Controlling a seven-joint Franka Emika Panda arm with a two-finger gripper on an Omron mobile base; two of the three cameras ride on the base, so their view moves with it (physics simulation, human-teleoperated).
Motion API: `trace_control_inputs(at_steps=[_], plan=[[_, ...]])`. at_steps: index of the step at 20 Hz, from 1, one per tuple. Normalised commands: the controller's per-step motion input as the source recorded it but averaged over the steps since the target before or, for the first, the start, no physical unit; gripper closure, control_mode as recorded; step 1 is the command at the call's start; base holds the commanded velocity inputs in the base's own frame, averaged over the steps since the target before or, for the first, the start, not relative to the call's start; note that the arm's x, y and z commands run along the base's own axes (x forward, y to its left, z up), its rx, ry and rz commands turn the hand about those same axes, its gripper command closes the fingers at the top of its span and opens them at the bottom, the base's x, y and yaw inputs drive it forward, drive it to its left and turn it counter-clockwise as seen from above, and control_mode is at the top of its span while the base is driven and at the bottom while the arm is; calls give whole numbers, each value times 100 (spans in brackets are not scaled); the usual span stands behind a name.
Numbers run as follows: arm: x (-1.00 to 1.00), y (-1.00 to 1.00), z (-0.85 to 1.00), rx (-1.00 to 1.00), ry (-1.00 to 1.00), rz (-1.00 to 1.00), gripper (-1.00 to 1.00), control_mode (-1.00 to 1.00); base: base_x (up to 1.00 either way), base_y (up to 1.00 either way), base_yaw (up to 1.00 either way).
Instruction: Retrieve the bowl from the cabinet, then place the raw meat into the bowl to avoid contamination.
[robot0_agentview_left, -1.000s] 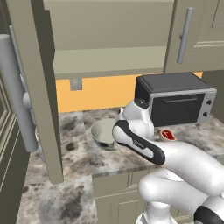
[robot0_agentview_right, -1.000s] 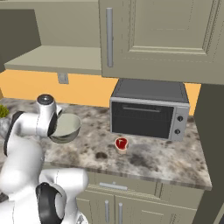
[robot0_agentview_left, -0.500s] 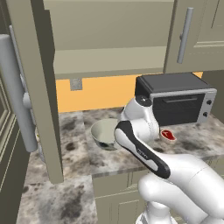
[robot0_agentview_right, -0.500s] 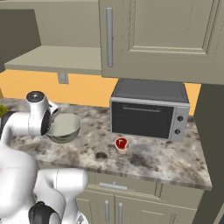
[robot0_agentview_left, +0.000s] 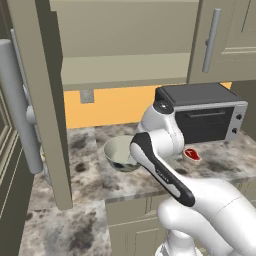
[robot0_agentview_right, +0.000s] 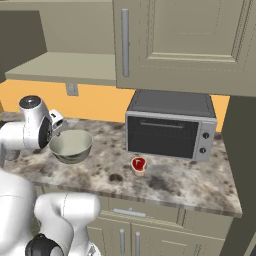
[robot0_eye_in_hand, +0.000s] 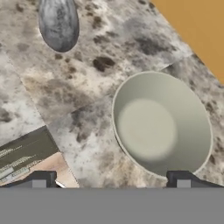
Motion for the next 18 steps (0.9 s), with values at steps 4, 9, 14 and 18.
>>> trace_control_inputs(at_steps=[4, 9, 14, 18], plan=[[-6, -16, 20, 0, 12, -17, -100, -100, 0, 0, 0], [-7, -29, 2, 0, 3, -15, -100, -100, 0, 0, 0], [-11, -36, 0, 0, -1, -11, -100, -100, 0, 0, 0], [-9, -41, 0, 0, 0, -9, -100, -100, 0, 0, 0]])
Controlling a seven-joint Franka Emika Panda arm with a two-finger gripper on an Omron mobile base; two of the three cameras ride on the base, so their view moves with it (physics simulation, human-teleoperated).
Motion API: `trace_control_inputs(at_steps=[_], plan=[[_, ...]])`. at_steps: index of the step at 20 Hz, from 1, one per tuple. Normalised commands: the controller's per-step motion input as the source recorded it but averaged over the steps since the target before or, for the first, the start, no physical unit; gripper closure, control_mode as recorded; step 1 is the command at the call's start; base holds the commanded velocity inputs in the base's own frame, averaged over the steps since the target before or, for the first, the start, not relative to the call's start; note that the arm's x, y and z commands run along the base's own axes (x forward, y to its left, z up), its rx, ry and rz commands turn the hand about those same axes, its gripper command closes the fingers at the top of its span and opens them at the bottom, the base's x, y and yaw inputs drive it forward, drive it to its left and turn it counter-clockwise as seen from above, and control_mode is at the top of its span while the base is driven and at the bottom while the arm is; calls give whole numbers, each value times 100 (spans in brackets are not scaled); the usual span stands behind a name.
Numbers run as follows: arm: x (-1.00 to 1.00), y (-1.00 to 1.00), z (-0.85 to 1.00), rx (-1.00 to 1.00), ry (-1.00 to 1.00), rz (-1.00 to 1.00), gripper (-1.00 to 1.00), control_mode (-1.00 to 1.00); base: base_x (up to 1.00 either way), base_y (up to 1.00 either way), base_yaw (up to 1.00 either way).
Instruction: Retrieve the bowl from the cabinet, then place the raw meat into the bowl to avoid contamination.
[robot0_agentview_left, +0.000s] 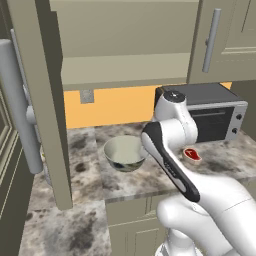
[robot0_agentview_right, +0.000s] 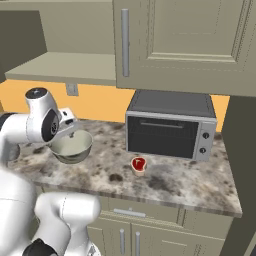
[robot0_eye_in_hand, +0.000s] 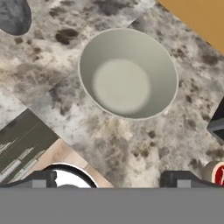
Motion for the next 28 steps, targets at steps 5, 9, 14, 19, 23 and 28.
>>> trace_control_inputs(at_steps=[5, 9, 14, 19, 23, 28], plan=[[-12, -46, 0, 0, 0, -8, -100, -100, 0, 0, 0], [-11, -49, 0, 0, 0, -8, -100, -100, 0, 0, 0], [-9, -49, 0, 1, -3, -9, -100, -100, 0, 0, 0], [-2, -45, -2, 1, -4, -10, -100, -100, 0, 0, 0], [0, -45, -13, 6, -6, -12, -100, -100, 0, 0, 0], [0, -41, -17, 7, -8, -12, -100, -100, 0, 0, 0]])
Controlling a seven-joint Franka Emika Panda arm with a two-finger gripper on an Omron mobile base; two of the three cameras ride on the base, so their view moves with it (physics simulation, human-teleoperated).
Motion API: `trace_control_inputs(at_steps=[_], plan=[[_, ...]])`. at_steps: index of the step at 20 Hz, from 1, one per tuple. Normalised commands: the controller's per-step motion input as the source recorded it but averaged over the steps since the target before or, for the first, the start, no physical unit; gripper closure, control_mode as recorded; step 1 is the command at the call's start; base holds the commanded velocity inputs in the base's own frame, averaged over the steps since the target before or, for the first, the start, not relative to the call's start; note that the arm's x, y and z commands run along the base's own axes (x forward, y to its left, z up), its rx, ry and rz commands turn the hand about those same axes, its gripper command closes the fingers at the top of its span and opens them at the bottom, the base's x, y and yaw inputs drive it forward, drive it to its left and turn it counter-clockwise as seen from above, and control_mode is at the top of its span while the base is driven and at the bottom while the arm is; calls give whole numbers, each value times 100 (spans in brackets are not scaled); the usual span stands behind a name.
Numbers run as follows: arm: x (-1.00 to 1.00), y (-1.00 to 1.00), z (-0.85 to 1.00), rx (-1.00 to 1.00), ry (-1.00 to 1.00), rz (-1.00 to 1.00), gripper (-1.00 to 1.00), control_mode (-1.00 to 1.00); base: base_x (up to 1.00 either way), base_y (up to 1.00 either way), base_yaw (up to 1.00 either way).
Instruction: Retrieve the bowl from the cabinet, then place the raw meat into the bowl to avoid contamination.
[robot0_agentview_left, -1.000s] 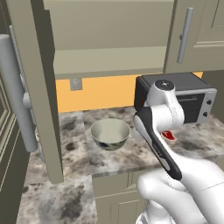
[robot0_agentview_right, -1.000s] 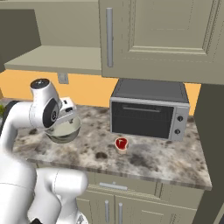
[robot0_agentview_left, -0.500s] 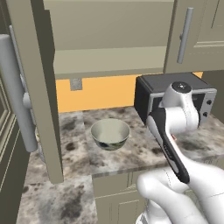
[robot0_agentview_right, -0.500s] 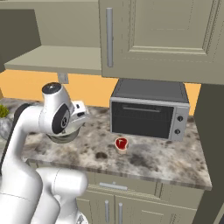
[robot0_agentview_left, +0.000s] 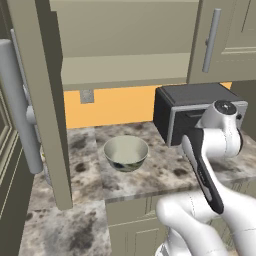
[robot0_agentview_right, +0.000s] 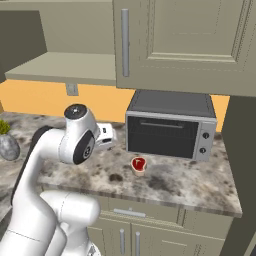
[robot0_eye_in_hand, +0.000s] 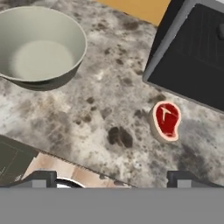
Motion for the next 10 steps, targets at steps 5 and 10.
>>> trace_control_inputs(at_steps=[5, 10], plan=[[0, -36, -16, 7, -7, -11, -100, -100, 0, 0, 0], [2, -24, -7, 5, -5, -8, -100, -100, 0, 0, 0]])
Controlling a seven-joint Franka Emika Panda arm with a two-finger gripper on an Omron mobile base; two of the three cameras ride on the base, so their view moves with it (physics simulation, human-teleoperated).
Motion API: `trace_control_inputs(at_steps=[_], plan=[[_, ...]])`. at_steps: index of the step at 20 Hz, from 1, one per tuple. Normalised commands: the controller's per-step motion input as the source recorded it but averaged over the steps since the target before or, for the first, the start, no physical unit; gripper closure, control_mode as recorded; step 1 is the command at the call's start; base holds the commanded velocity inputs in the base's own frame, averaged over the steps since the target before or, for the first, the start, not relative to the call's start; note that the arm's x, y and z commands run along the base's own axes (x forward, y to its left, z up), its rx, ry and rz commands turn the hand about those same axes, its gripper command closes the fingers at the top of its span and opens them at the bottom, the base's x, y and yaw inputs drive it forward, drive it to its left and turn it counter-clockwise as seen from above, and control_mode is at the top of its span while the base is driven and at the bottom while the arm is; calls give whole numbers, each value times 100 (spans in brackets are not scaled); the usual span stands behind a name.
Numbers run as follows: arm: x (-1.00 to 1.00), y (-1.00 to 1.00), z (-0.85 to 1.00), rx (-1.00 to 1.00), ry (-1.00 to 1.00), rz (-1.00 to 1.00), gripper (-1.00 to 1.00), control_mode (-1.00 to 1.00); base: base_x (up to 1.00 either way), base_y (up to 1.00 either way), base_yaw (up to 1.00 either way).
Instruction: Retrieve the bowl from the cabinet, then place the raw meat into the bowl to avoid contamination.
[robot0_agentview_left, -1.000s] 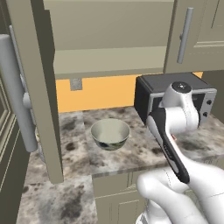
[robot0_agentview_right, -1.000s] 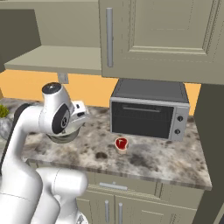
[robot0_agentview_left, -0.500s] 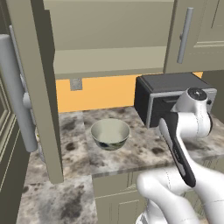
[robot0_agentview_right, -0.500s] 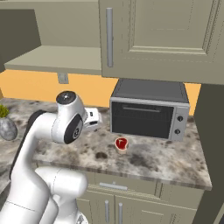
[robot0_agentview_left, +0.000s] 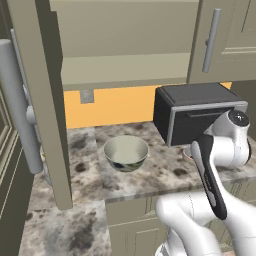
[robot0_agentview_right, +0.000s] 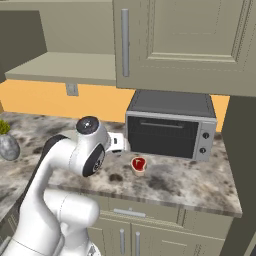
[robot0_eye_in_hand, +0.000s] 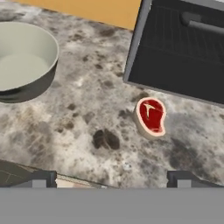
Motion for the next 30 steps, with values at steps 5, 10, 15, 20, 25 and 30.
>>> trace_control_inputs(at_steps=[5, 10, 15, 20, 25, 30], plan=[[17, -18, -9, 4, -1, -3, -100, -100, 0, 0, 0], [18, -20, -14, 2, 1, 0, -100, -100, 0, 0, 0], [6, -27, -11, 0, 8, 0, -100, -100, 0, 0, 0], [4, -19, -11, -1, 8, 0, -100, -100, 0, 0, 0], [8, -3, -7, -3, 2, 0, -100, -100, 0, 0, 0], [3, 0, -8, -2, 0, 0, -100, -100, 0, 0, 0]])
